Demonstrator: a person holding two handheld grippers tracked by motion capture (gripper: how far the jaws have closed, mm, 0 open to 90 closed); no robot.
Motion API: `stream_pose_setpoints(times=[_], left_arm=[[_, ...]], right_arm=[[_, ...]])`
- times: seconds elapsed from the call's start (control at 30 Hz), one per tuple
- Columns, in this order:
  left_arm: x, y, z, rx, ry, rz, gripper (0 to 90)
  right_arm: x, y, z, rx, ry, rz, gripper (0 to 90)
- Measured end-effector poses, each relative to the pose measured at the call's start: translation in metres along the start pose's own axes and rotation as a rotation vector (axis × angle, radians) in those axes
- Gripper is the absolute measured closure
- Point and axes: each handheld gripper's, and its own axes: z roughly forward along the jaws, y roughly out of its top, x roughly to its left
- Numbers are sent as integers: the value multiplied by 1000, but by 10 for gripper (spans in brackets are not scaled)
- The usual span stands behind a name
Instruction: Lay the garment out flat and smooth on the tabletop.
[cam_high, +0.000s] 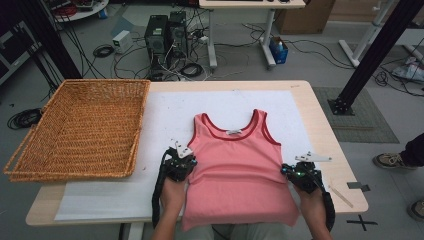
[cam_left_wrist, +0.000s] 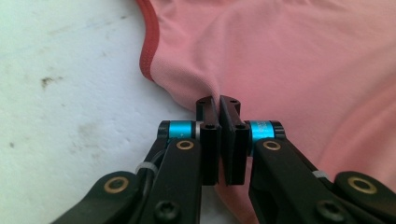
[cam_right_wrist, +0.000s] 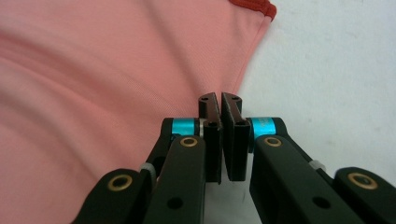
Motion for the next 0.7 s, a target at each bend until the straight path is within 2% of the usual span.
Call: stream_pose_setpoints(times=[0.07,0.1,0.13,0.17,0.23,0.3,0.4,0.43,0.5,0.57,0.63,0.67,0.7], left_arm=[[2,-2,-2,-3,-14,-3,865],[4,0,-1,-8,-18,-8,856],[7,3,0,-21,-16,-28,789],[10,8,0,-30,-14,-51,669],[16,19,1,-63,-21,-67,610],[22,32,4,-85,-27,-67,550],[31,52,11,-90,-39,-52,517],[35,59,14,-84,-31,-47,516],[43,71,22,-87,-34,-52,492],[52,82,30,-66,-40,-26,483],[60,90,40,-70,-51,-22,451],[64,92,44,-90,-50,-22,436],[68,96,49,-85,-30,-23,422]], right_arm=[[0,-3,-5,-9,6,-3,845],[0,-3,-6,-17,7,3,777],[-2,-1,-7,-24,10,11,733],[-3,2,-7,-40,14,14,702],[-6,10,-8,-68,11,19,628],[-6,18,-9,-93,12,22,593],[-7,30,-7,-101,18,6,566],[-7,33,-6,-104,20,-1,560],[-7,38,-6,-107,26,-5,554],[-7,42,-5,-108,33,-6,551],[-8,45,-3,-106,38,-8,544],[-9,46,-2,-108,41,-10,544],[-9,48,-1,-105,44,-8,542]])
